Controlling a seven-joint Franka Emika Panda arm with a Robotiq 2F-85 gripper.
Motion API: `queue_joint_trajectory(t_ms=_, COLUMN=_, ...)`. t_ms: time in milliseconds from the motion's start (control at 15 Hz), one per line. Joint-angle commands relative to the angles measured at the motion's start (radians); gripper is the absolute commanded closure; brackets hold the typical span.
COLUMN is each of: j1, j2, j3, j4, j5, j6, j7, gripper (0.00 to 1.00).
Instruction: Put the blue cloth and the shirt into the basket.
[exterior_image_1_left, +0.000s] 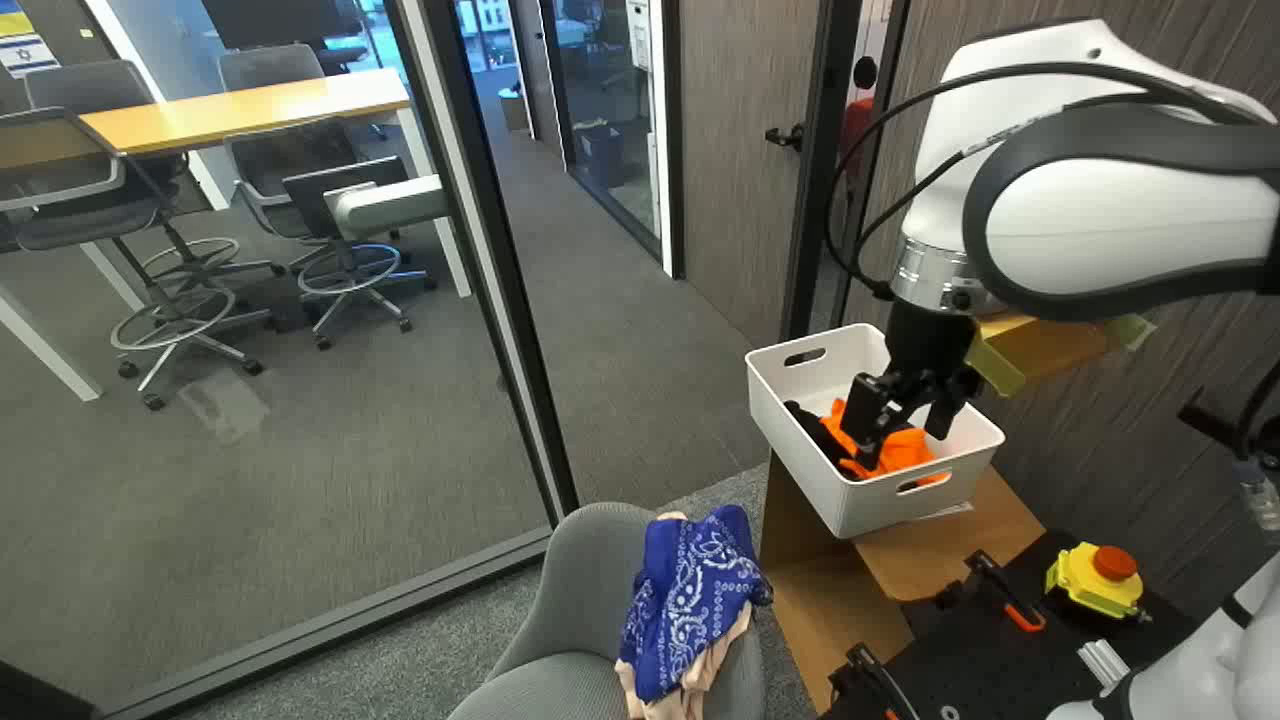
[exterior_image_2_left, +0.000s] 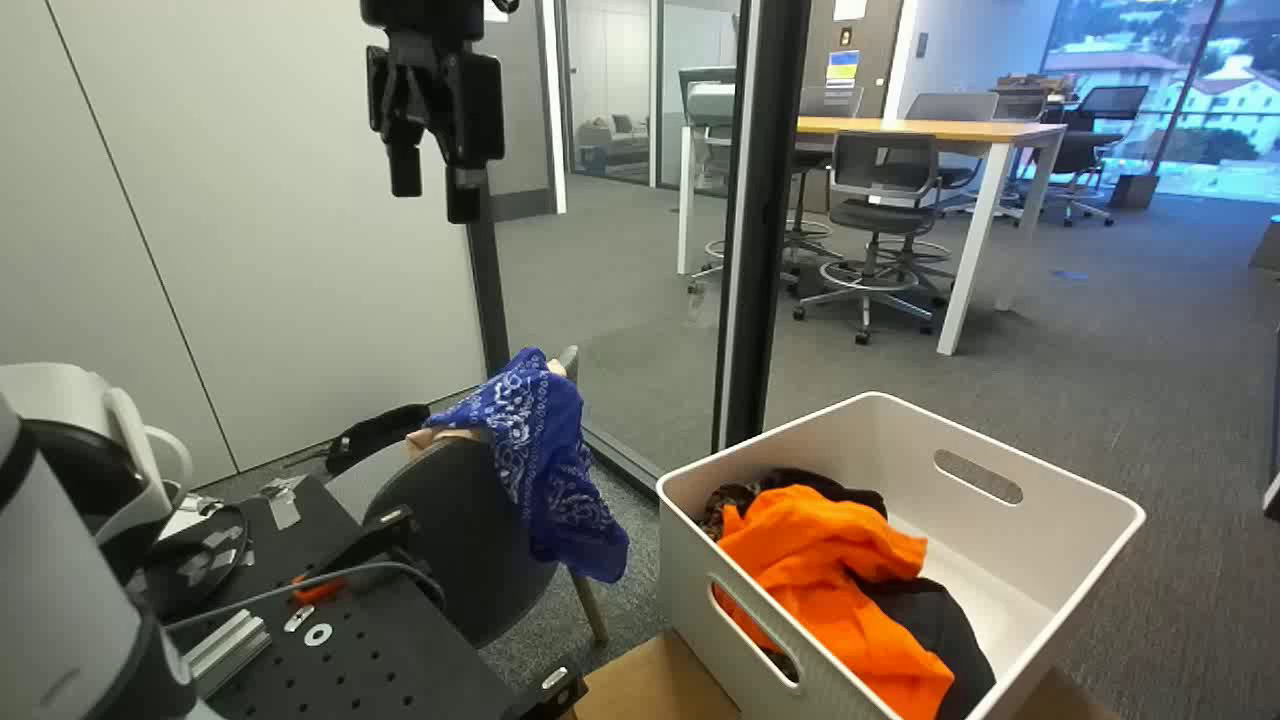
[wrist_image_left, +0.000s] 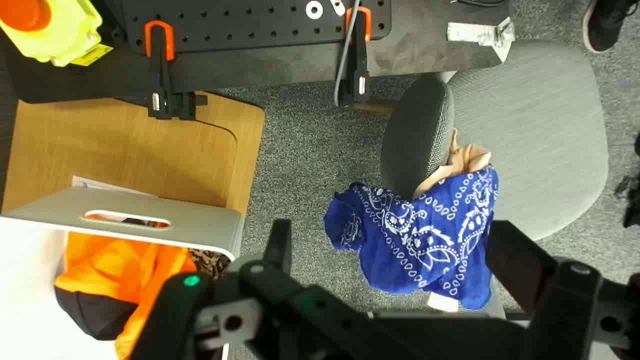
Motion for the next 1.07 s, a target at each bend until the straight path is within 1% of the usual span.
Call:
queue_joint_trajectory(t_ms=0, j1=-0.006, j2=-0.001, j3=0.004, j4=0.006, j5=0.003, j6=-0.002, j7=-0.003, gripper=0.0)
queue_joint_trajectory(t_ms=333, j1=-0.006, j2=-0.004, j3=0.005, j4=0.014, j5=0.003, j6=-0.002, j7=-0.004, gripper=0.0)
queue_joint_trajectory(t_ms=533, j1=-0.001, j2=0.047, j3=0.009, j4=0.029, j5=-0.018, j6=0.029, j7=-0.038, gripper=0.0)
queue_joint_trajectory(t_ms=800, j1=0.032, j2=0.186, j3=0.02, j4=0.065, j5=-0.064, j6=0.127, j7=-0.165, gripper=0.0)
queue_joint_trajectory(t_ms=1000, j1=0.069, j2=0.322, j3=0.027, j4=0.107, j5=-0.099, j6=0.219, j7=-0.267, gripper=0.0)
